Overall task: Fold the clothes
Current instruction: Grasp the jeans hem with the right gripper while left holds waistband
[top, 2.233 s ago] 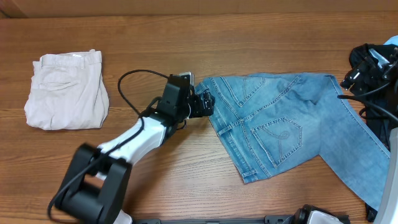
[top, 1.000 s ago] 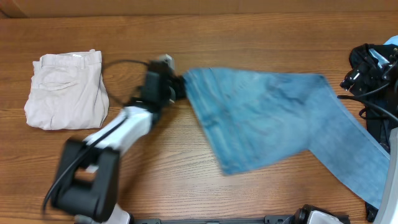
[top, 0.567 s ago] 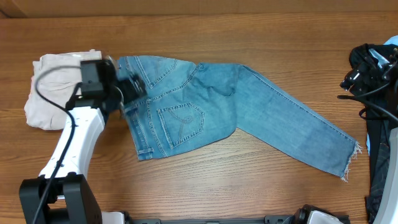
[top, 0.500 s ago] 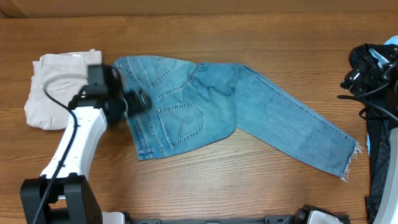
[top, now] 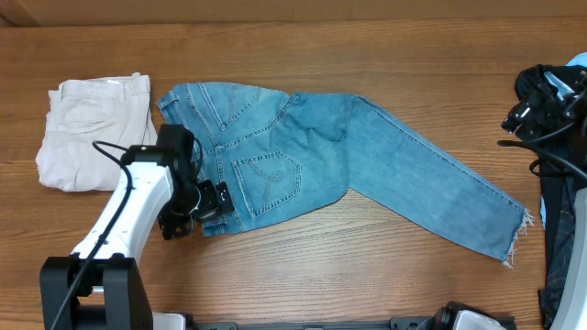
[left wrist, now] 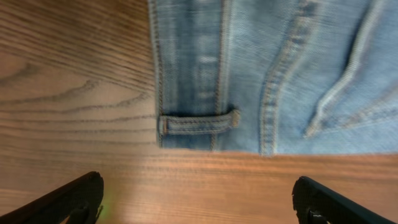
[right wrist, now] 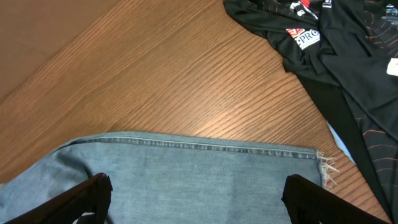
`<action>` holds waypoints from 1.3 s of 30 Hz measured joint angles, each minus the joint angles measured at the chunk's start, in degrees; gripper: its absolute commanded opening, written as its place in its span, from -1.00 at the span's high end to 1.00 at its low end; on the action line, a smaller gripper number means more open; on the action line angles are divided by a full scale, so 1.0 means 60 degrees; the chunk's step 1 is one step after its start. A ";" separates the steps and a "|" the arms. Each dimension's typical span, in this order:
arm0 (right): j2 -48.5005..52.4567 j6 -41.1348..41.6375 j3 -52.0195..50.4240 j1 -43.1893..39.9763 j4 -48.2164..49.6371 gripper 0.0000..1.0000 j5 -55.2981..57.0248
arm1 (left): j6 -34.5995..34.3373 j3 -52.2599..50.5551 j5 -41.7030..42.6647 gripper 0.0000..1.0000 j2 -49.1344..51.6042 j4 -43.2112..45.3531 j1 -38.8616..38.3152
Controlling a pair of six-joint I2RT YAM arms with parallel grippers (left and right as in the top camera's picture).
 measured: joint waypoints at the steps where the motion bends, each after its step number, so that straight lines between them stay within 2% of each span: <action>1: 0.0000 0.0000 0.0000 0.0000 -0.0007 -0.85 0.0004 | -0.0076 -0.0171 -0.0011 -1.00 0.0000 0.0127 0.0000; 4: 0.0000 0.0000 0.0000 0.0000 -0.0018 -0.86 0.0000 | -0.0266 -0.0736 0.0044 -0.96 0.0000 0.0532 0.0000; 6: 0.0000 -0.0004 0.0000 0.0000 -0.0025 -0.86 0.0004 | -0.0342 -0.1089 0.0157 -0.83 0.0000 0.0863 0.0000; 7: 0.0000 0.0004 0.0000 0.0000 -0.0022 -0.86 0.0004 | -0.0372 -0.1246 0.0204 -0.70 0.0000 0.1049 0.0000; 9: 0.0000 0.0004 0.0000 0.0000 -0.0025 -0.86 0.0004 | -0.0463 -0.1501 0.0280 -0.35 0.0000 0.1468 0.0000; 13: 0.0000 0.0000 0.0000 0.0000 -0.0029 -0.86 0.0000 | -0.0568 -0.1785 0.0364 0.50 0.0000 0.2208 0.0000; 14: 0.0000 -0.0004 0.0000 0.0000 -0.0029 -0.86 0.0004 | -0.0594 -0.1832 0.0386 0.85 0.0000 0.2313 0.0000; 15: 0.0000 0.0000 0.0000 0.0000 -0.0029 -0.86 0.0000 | -0.0608 -0.1865 0.0408 0.92 0.0000 0.2401 0.0000; 20: 0.0000 0.0000 0.0000 0.0000 -0.0029 -0.86 0.0007 | -0.0554 -0.1836 0.0514 0.92 0.0000 0.2346 0.0000; 25: 0.0000 0.0000 0.0000 0.0000 -0.0040 -0.86 0.0004 | -0.0131 -0.0816 0.0707 0.92 -0.0102 0.0605 0.0000; 31: 0.0000 0.0000 -0.0004 0.0000 -0.0984 -0.79 -0.0040 | 0.0532 0.2528 0.0907 0.92 -0.1122 -0.1843 0.0000; 39: 0.0000 -0.0131 -0.1209 0.0073 -0.1231 -0.79 -0.0780 | 0.0831 0.7300 0.0841 0.92 -0.2025 -0.2186 0.0277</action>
